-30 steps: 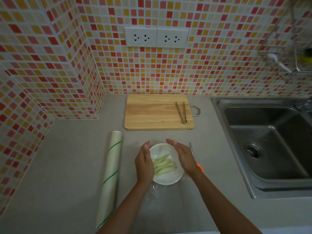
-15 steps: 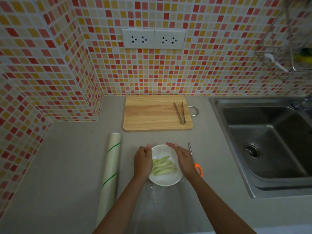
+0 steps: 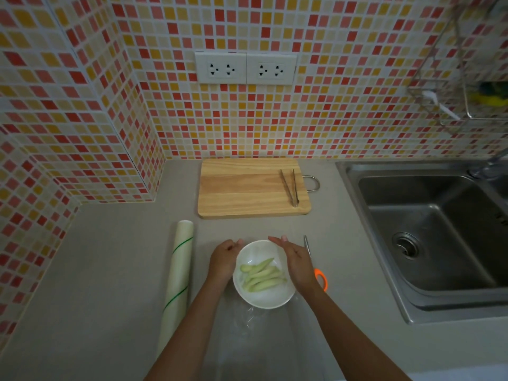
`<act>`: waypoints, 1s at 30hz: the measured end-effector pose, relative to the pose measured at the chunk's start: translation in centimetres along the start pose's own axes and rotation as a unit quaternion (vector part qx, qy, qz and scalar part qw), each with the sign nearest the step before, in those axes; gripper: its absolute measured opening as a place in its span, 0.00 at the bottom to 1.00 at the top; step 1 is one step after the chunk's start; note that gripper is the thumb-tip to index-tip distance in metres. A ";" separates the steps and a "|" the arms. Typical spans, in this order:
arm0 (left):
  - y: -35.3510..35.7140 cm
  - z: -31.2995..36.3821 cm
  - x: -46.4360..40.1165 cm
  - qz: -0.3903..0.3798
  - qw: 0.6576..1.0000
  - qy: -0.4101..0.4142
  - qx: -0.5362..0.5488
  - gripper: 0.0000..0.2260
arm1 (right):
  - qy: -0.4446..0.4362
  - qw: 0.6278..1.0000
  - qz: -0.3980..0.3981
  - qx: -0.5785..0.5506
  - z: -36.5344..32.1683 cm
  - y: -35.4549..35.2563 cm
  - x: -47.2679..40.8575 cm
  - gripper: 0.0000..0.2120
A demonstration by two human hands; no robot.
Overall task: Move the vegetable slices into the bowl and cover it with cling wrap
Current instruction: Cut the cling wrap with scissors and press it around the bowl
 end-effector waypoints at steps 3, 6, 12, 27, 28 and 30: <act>-0.7 0.1 0.8 0.132 0.987 0.044 -0.084 0.14 | -0.002 1.000 0.004 0.009 -0.1 0.1 0.1 0.17; -1.1 0.3 1.9 0.177 0.981 0.070 -0.043 0.08 | -0.005 1.000 0.011 0.015 -0.2 0.1 0.2 0.16; -1.6 1.3 4.7 0.199 0.950 0.236 0.036 0.11 | -0.005 1.000 0.023 0.009 -0.2 0.1 0.7 0.15; 1.6 -0.7 3.0 -0.037 0.972 0.064 0.222 0.20 | 0.090 0.993 -0.024 -0.069 0.6 0.1 1.0 0.26; 1.6 -0.7 2.7 -0.049 0.976 0.053 0.207 0.23 | 0.095 0.994 -0.029 -0.055 0.5 0.1 1.0 0.26; 1.3 -0.2 2.2 -0.069 0.985 0.052 0.152 0.25 | 0.088 0.995 -0.050 -0.008 0.1 -0.1 1.0 0.27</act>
Point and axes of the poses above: each hand's wrist, its own x-axis away from the middle knuckle, its own y-axis out of the palm, z = x × y, the point moved 4 cm from there along -x, towards the middle knuckle, and after that the axes turned 13 degrees about -y, right-handed, at the moved point
